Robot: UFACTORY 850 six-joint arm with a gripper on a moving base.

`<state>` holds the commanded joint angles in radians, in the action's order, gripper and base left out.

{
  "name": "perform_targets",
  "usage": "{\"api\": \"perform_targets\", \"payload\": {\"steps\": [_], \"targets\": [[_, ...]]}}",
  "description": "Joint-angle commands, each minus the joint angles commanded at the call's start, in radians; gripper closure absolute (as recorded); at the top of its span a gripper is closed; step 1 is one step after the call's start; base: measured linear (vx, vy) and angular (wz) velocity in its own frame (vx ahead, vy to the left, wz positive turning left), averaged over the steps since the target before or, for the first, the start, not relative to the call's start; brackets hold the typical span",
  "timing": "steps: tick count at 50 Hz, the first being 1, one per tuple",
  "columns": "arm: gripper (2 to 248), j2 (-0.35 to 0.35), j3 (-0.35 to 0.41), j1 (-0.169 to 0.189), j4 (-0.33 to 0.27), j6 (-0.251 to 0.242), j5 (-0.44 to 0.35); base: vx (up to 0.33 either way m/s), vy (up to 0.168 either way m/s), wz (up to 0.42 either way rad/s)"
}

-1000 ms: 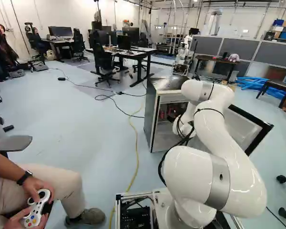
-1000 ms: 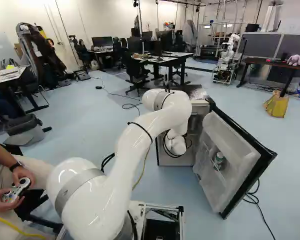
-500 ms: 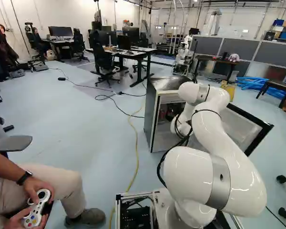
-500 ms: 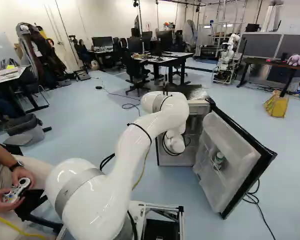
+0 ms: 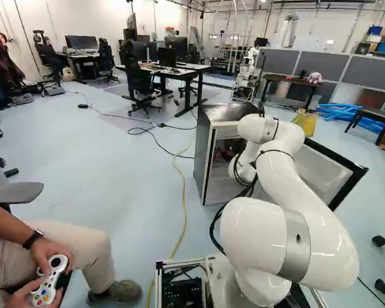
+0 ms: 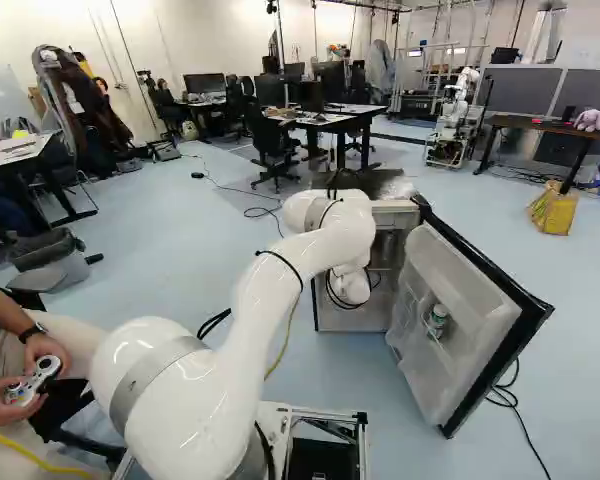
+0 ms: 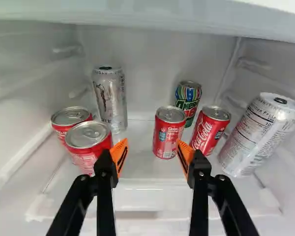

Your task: Grab a drink from the fridge

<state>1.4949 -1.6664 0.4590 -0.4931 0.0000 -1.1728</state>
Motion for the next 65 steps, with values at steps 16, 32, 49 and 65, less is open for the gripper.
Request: {"api": "perform_targets", "payload": {"steps": [16, 32, 49, 65], "targets": [[97, 0.044, -0.08, 0.006, 0.0, 0.0, 0.0, 0.0, 0.0, 0.0], [97, 0.09, -0.162, 0.005, 0.0, 0.0, 0.0, 0.0, 0.0, 0.0], [97, 0.114, -0.203, 0.001, 0.0, 0.0, 0.0, 0.0, 0.0, 0.0], [97, 0.136, -0.242, -0.004, 0.0, 0.0, 0.0, 0.0, 0.0, 0.0]]}}
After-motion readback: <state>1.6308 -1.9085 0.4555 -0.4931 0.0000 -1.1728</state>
